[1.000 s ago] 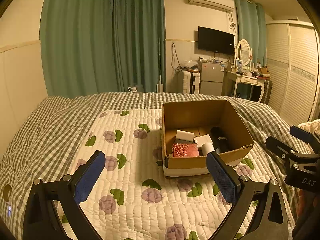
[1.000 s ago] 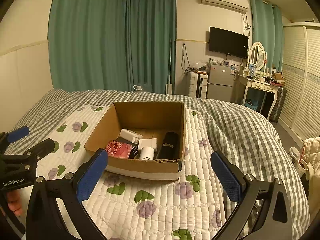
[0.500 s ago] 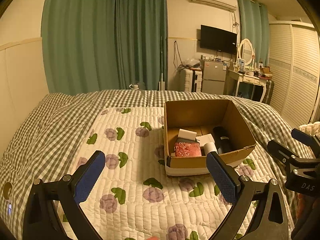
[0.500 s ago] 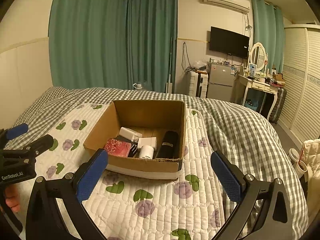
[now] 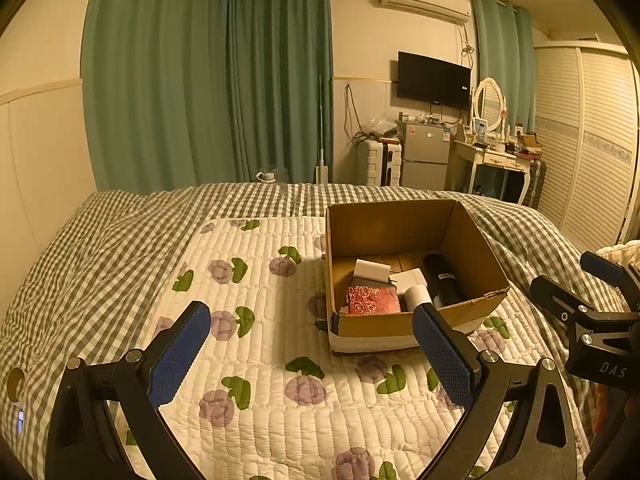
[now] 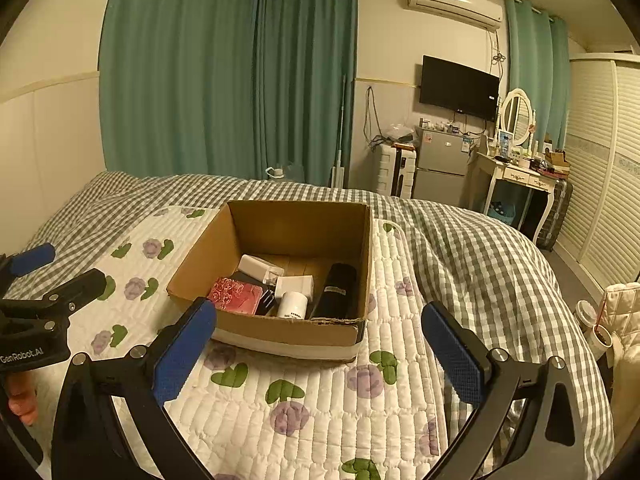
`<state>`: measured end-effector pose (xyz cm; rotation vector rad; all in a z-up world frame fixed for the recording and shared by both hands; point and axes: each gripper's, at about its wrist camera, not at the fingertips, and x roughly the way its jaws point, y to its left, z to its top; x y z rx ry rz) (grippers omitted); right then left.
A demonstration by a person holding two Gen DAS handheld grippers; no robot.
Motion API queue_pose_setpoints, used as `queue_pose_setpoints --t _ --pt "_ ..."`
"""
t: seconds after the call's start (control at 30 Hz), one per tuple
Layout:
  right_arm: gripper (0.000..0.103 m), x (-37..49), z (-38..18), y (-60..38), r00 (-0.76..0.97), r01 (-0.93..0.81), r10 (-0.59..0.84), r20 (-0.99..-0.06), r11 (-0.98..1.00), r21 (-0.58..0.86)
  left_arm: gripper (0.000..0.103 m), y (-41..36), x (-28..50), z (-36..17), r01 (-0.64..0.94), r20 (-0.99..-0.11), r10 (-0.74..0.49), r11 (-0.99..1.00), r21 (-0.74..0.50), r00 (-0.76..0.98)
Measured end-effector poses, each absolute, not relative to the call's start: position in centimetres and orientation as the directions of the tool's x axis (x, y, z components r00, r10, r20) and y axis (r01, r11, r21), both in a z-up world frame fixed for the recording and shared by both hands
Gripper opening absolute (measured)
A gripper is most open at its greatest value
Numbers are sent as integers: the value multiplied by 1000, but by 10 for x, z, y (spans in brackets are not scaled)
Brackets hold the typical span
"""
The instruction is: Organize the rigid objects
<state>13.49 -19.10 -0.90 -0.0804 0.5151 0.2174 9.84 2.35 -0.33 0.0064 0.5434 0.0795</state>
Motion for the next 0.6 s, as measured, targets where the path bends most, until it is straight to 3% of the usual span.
queue_pose_setpoints --t 0.6 --pt "103 136 -13 -192 842 -221 178 -510 975 -24 103 20 97 -3 -74 -514 84 996 40 853"
